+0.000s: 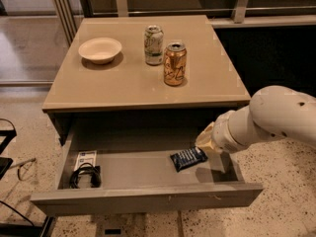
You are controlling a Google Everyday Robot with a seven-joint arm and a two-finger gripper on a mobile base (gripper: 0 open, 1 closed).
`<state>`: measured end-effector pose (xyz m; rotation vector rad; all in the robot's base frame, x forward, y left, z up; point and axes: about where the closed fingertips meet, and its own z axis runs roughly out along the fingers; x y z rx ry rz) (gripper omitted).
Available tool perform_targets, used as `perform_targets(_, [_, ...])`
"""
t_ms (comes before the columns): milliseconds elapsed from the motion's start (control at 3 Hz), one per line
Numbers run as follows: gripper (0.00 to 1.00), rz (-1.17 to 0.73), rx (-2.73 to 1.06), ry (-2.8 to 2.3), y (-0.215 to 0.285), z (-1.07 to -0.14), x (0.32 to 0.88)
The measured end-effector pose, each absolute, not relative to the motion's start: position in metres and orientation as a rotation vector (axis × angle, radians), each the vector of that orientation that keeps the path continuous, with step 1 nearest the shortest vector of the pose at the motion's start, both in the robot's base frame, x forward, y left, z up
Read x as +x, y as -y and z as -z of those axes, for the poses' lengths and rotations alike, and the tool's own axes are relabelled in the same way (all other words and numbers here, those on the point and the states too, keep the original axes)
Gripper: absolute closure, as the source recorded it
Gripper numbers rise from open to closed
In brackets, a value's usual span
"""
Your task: Pick rxbar blueberry from top drawer and place on counter
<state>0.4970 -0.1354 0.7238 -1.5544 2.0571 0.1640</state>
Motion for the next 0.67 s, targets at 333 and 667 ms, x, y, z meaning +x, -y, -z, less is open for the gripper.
perform_targets(333, [1.0,-0.178,-1.563,-2.062,0.136,-0.708,0.502])
perform_targets(667, [0.81,-0.213,-1.576,-2.078,0.132,-0.69,0.505])
